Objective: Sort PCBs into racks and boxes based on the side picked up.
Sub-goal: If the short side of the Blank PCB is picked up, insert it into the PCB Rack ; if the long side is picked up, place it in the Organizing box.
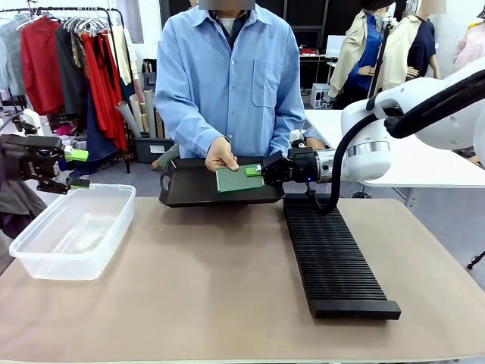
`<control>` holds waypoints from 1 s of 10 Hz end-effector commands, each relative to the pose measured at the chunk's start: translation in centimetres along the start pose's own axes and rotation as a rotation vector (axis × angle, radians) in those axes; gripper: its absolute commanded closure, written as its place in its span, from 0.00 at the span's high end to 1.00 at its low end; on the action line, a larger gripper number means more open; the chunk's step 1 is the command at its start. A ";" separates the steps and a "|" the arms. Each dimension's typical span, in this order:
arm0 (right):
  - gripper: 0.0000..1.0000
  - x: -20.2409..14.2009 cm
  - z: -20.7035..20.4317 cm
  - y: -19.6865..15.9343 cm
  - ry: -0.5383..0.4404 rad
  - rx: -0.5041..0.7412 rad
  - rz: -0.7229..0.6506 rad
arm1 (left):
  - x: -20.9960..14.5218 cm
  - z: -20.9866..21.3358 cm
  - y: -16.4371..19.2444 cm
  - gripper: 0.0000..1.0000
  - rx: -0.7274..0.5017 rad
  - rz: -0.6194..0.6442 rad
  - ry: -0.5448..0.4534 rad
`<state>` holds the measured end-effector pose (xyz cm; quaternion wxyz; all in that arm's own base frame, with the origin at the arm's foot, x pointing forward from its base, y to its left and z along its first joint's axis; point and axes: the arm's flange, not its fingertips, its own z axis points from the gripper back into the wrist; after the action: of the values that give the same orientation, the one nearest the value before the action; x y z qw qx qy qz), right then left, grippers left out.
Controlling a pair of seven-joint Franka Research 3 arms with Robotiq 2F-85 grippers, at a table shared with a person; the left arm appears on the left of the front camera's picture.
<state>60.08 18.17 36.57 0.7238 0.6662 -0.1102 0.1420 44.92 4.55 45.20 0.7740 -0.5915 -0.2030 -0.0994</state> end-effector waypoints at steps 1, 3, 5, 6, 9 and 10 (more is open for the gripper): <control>0.00 0.1 -0.1 0.2 -0.011 0.023 -0.002 | 0.0 0.1 0.0 1.00 0.000 0.001 -0.002; 0.00 0.1 -0.1 0.2 -0.011 0.023 -0.002 | 0.0 0.1 0.0 1.00 0.000 0.001 -0.002; 0.00 0.1 -0.1 0.2 -0.011 0.023 -0.002 | 0.0 0.1 0.0 1.00 0.000 0.001 -0.002; 0.00 0.1 -0.1 0.2 -0.011 0.023 -0.002 | 0.0 0.1 0.0 1.00 0.000 0.001 -0.002; 0.00 0.1 -0.1 0.2 -0.011 0.023 -0.002 | 0.0 0.1 0.0 1.00 0.000 0.001 -0.002; 0.00 0.1 -0.1 0.2 -0.011 0.023 -0.002 | 0.0 0.1 0.0 1.00 0.000 0.001 -0.002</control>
<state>60.07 18.20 36.61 0.7223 0.6679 -0.1099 0.1421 44.92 4.55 45.21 0.7740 -0.5915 -0.2030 -0.0994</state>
